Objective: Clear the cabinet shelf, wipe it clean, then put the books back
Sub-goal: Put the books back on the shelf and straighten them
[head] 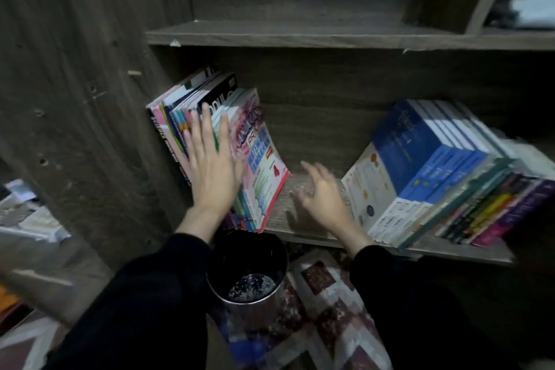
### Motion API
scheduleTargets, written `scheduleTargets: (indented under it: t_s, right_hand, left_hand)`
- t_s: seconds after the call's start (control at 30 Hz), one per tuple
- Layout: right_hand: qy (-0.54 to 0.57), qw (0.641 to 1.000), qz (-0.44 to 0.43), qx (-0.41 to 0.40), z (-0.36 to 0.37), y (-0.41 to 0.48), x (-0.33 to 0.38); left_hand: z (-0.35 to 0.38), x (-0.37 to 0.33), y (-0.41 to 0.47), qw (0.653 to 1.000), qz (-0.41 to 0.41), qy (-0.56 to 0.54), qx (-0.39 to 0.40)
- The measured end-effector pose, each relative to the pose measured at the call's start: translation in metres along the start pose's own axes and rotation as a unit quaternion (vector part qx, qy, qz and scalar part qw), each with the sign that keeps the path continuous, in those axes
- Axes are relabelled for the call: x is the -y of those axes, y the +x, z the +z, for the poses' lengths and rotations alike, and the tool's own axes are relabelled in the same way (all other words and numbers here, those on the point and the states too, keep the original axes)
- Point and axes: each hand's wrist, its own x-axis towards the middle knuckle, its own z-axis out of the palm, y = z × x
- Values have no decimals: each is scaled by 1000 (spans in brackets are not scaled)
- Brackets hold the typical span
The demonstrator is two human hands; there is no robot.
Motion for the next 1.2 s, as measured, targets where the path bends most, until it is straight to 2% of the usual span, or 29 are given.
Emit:
scheduleTargets:
  t_s: [0.07, 0.17, 0.27, 0.4, 0.5, 0.67, 1.03, 1.1, 1.2]
  right_hand:
    - [-52, 993, -10, -105, -36, -2, -3]
    - [-137, 950, 2, -279, -81, -11, -14]
    - [-193, 906, 79, -368, -115, -24, -27]
    - [-205, 889, 209, -351, -137, -30, -43]
    - [-221, 889, 251, -313, -141, -29, -47]
    - [-265, 886, 240, -296, -139, -25, -44]
    - [-269, 895, 172, -311, -127, -14, -26]
    - [-226, 908, 152, -318, -127, -12, -25]
    - [-92, 934, 142, -315, -128, -9, -23]
  left_hand:
    - [-3, -1, 12, 998, -10, 38, 51]
    - [-3, -3, 16, 996, -24, 53, 67]
    - [-1, -8, 15, 997, -35, 49, 53]
    - [0, -8, 15, 997, -42, 41, 50]
    - [2, -6, 15, 996, -40, 52, 58]
    - [7, -6, 16, 996, -51, 45, 53]
    - [7, -8, 15, 998, -53, 23, 39]
    - [7, -8, 15, 998, -54, 21, 38]
    - [8, -8, 15, 998, -51, 20, 31]
